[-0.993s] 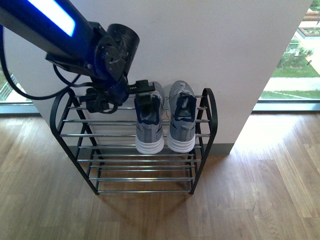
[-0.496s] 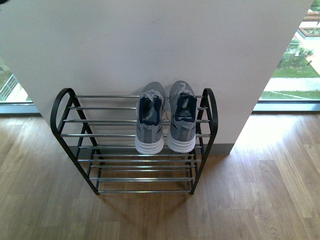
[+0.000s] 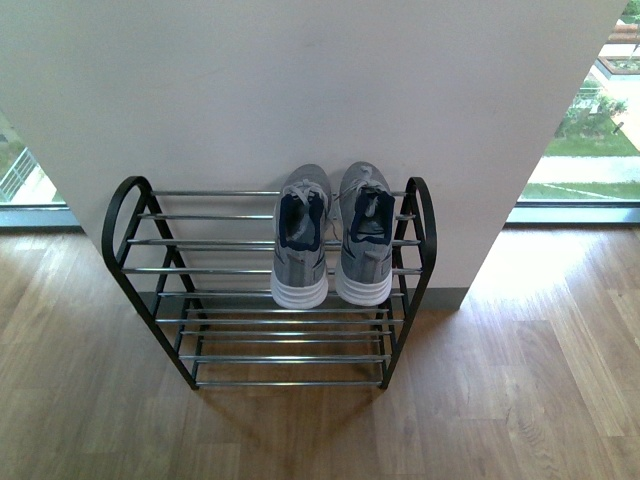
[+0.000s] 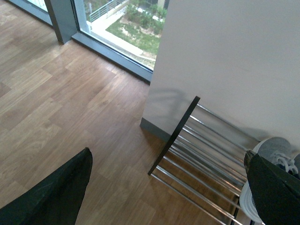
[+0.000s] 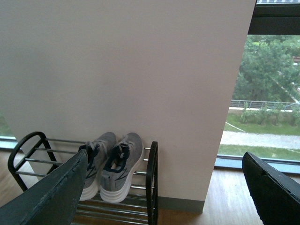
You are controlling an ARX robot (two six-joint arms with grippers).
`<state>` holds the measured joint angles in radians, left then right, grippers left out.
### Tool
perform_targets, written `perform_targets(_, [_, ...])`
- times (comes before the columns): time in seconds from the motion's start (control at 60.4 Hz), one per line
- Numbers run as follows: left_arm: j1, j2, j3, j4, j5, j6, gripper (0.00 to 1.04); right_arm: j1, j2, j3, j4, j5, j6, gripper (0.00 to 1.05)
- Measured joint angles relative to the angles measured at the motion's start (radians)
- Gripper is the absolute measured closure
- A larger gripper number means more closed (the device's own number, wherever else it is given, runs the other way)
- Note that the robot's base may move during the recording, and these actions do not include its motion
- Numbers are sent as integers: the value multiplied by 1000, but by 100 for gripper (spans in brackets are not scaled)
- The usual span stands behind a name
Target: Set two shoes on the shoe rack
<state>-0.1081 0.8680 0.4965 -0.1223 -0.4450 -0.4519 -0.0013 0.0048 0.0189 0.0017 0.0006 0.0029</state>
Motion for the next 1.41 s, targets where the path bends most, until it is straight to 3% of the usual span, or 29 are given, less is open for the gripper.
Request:
perform_targets(0.083, [0, 0, 0, -2, 5, 3, 9, 0, 0, 0, 0, 0, 0, 9])
perform_targets(0.116, [14, -3, -20, 47, 59, 32, 12, 0, 0, 0, 0, 0, 0, 9])
perform_targets(0.199, [84, -43, -163, 393, 318, 198, 26, 0, 0, 0, 0, 0, 0, 9])
perform_targets(0.281, [100, -77, -249, 592, 425, 309, 38, 0, 0, 0, 0, 0, 0, 9])
perform_targets(0.381, [101, -121, -290, 660, 445, 383, 53, 0, 0, 0, 0, -1, 0, 9])
perform_targets(0.711, [106, -253, -387, 624, 445, 435, 104, 0, 0, 0, 0, 0, 0, 9])
perform_targets(1.406, [106, -524, -483, 468, 445, 441, 103, 0, 0, 0, 0, 0, 0, 9])
